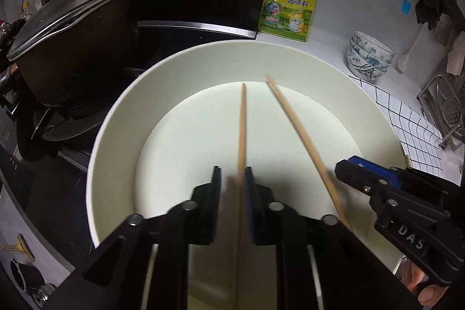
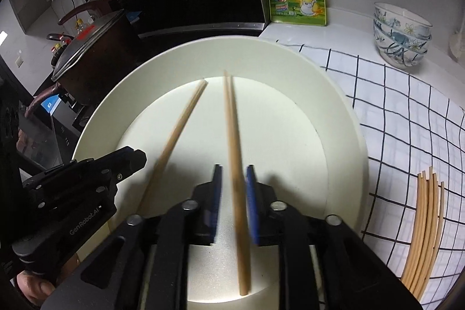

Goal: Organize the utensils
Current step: 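Carry the right gripper's chopstick into the cream basin and open while the left gripper releases its own, then move both open grippers back over the chopstick bundle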

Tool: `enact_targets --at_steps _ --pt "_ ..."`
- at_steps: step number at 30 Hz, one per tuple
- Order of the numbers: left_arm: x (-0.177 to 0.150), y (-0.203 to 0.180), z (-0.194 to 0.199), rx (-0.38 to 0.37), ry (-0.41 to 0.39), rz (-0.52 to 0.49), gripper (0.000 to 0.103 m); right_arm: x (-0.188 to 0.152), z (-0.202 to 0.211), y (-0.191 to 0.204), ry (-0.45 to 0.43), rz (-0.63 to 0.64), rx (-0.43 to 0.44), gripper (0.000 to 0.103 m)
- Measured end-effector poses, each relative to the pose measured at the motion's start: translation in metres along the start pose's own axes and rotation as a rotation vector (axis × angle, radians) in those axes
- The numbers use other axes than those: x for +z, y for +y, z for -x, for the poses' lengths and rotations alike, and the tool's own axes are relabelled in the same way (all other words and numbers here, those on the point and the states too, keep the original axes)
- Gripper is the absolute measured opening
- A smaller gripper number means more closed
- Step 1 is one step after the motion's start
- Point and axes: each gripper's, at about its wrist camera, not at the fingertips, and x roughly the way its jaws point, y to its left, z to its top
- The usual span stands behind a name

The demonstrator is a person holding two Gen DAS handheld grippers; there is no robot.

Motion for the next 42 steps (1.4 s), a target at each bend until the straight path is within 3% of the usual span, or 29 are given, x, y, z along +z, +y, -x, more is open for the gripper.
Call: enact_targets --at_steps 3,5,7,14,23,27,42 --pt "-0.002 0.003 0.007 0.015 -0.017 0.01 0.033 0.0 0.006 0.001 -0.014 0.012 -0.004 0.02" --pt "-0.004 0.003 0.014 0.015 -0.033 0.018 0.05 -0.002 0.009 0.002 -0.021 0.017 -0.005 0.02" --pt "-0.006 0.004 0.021 0.014 -0.055 0.024 0.058 -0.005 0.014 0.003 -0.029 0.019 -0.004 0.02" --pt "-0.016 0.0 0.042 0.018 -0.087 0.025 0.064 -0.016 0.034 0.003 -0.059 0.009 -0.007 0.021" --pt "-0.037 -0.016 0.067 0.018 -0.122 0.002 0.072 -0.038 0.067 -0.001 -0.102 0.001 -0.038 0.028" --pt "-0.045 -0.024 0.077 0.002 -0.127 -0.01 0.073 -0.049 0.082 -0.007 -0.118 -0.01 -0.049 0.035" --pt "-0.076 -0.073 0.103 -0.094 -0.136 -0.022 0.085 -0.096 0.144 -0.056 -0.183 -0.066 -0.118 0.042"
